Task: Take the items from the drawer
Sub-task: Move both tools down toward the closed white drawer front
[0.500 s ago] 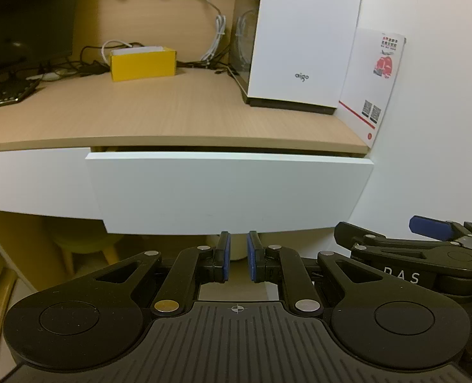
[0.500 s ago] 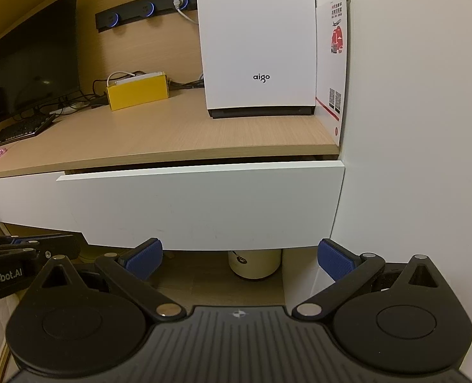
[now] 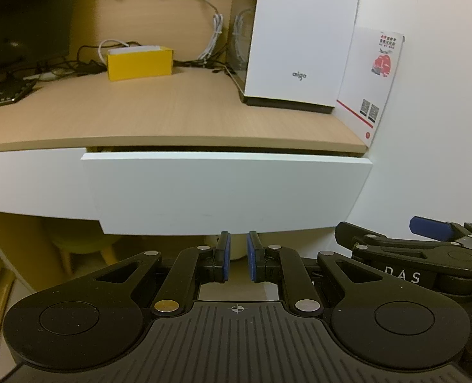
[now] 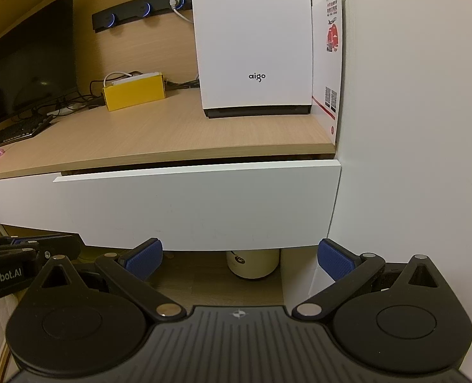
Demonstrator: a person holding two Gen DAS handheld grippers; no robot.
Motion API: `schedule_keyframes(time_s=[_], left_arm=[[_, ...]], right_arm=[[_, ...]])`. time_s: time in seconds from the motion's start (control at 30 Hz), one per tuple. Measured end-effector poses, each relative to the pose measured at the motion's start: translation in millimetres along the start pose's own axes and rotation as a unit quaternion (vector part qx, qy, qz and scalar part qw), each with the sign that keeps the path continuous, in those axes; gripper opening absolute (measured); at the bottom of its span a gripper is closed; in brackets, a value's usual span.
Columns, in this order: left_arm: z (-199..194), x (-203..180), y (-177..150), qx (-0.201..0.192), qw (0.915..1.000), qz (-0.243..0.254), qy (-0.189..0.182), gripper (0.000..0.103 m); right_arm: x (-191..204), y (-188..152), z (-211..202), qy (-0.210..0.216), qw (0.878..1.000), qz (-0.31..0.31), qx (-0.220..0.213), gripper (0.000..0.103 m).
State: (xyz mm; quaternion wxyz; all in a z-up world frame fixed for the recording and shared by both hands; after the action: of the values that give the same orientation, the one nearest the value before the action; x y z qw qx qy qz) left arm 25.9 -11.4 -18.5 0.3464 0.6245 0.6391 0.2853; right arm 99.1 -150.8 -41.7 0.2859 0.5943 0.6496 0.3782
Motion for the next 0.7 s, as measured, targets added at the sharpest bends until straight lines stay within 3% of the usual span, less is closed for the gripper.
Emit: schedule_keyframes(time_s=[0.7], left_arm=[[9.2, 17.9, 1.0, 0.013, 0.9996, 0.002, -0.024, 0.014]], right_arm=[[4.6, -0.9, 5.0, 0.006, 1.0, 0.008, 0.013, 0.103]])
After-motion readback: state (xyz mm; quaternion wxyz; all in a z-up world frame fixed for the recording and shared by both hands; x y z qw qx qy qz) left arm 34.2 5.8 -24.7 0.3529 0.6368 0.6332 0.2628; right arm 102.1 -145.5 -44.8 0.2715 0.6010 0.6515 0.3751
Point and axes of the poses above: each gripper's, at about its wrist camera, not at the fingertips, and z roughly the way its jaws point, x to its left, y to its top, the point moved 3 cm from there along z, roughly the way its jaws point, and after that the axes turned 1 degree about z, right-handed, at the moved point
